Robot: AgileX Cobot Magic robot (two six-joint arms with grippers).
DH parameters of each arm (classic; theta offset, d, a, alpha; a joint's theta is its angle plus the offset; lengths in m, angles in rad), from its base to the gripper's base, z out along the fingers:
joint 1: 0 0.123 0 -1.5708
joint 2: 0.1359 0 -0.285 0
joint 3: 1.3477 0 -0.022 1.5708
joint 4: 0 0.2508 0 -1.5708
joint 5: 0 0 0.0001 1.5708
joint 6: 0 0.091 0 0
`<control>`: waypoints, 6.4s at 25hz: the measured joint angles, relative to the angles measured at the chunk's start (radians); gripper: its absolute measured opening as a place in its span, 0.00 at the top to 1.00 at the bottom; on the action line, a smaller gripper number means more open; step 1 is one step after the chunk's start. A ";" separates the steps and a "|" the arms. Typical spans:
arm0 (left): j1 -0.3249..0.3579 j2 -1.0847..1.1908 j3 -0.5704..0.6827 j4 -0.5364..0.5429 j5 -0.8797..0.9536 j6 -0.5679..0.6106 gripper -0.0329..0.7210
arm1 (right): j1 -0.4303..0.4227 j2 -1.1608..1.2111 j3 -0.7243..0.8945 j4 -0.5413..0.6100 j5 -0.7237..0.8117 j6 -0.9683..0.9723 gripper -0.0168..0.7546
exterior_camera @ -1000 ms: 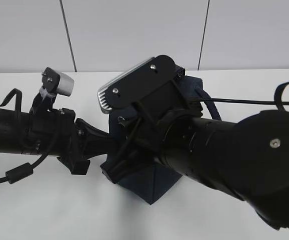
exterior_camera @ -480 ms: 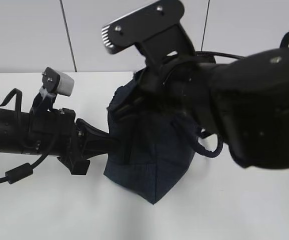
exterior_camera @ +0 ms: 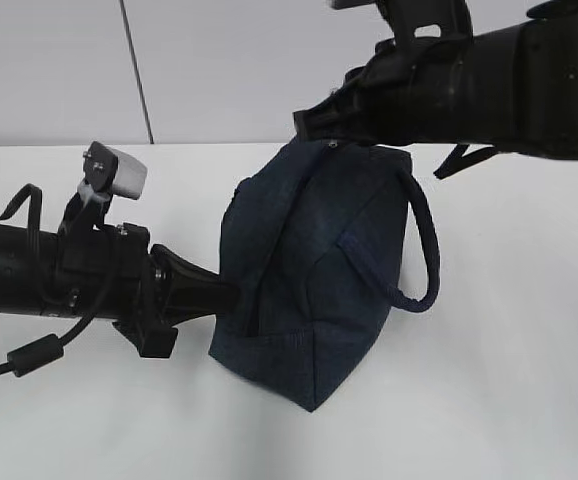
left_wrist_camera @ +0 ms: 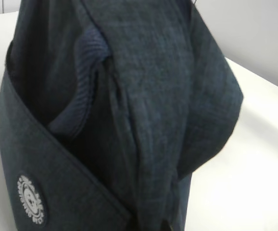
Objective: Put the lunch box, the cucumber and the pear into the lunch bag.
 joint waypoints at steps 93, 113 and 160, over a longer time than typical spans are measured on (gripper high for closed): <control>-0.002 -1.476 0.125 1.603 0.236 -1.888 0.56 | -0.373 -1.355 0.503 -1.918 1.451 1.825 0.36; -0.002 -1.699 0.157 1.674 0.304 -2.009 0.59 | -0.373 -1.571 0.585 -1.918 1.355 1.788 0.38; 0.261 -1.699 0.157 1.675 0.304 -2.010 0.59 | -0.534 -1.571 0.585 -1.918 1.349 1.784 0.38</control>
